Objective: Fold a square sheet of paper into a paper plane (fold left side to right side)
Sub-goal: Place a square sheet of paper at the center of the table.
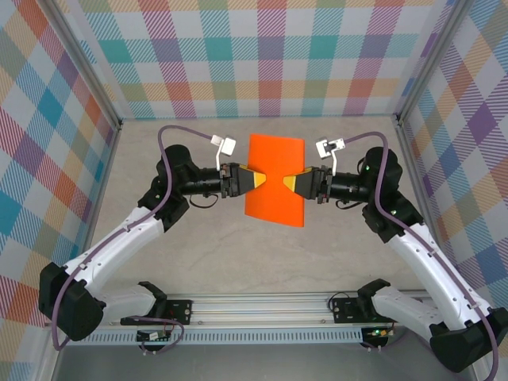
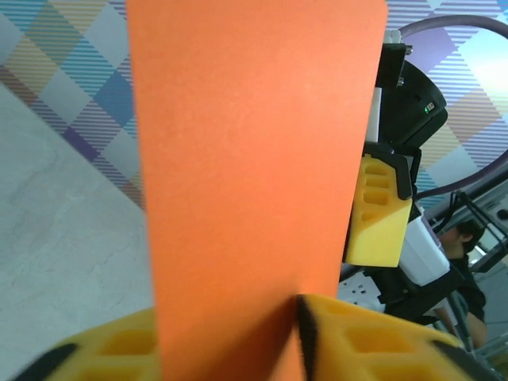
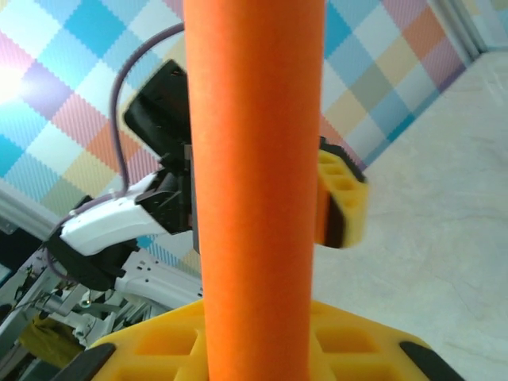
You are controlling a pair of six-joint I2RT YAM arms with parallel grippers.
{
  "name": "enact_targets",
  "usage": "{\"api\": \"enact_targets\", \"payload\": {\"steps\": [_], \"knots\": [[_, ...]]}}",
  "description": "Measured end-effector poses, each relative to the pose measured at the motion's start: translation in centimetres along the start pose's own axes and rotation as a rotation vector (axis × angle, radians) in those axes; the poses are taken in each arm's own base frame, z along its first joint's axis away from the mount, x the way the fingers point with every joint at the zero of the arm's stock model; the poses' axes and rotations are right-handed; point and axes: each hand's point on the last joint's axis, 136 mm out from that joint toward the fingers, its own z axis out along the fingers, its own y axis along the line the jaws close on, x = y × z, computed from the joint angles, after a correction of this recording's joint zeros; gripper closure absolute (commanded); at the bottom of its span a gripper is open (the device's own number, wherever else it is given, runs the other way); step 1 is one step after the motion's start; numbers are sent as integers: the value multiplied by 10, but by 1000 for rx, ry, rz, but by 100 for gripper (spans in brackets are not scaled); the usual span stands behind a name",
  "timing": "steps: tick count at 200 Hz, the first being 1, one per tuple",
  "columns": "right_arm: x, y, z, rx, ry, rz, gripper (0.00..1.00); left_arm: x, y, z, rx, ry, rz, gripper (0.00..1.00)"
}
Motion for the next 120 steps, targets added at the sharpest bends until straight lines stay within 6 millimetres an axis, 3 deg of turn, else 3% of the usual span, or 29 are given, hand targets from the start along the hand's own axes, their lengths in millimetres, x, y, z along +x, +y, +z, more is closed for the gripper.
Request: {"api": "enact_targets", "payload": {"steps": [38, 67, 78, 120], "knots": [[7, -39, -7, 220, 0, 25, 30, 4, 18, -1, -67, -18, -11, 91], [20, -81, -24, 471, 18, 38, 6, 33, 68, -4, -221, 9, -110, 96], [27, -96, -31, 548, 41, 38, 0, 47, 90, -5, -279, 28, -151, 97], [65, -145, -40, 711, 147, 106, 0, 113, 190, -15, -559, 133, -350, 99]]}}
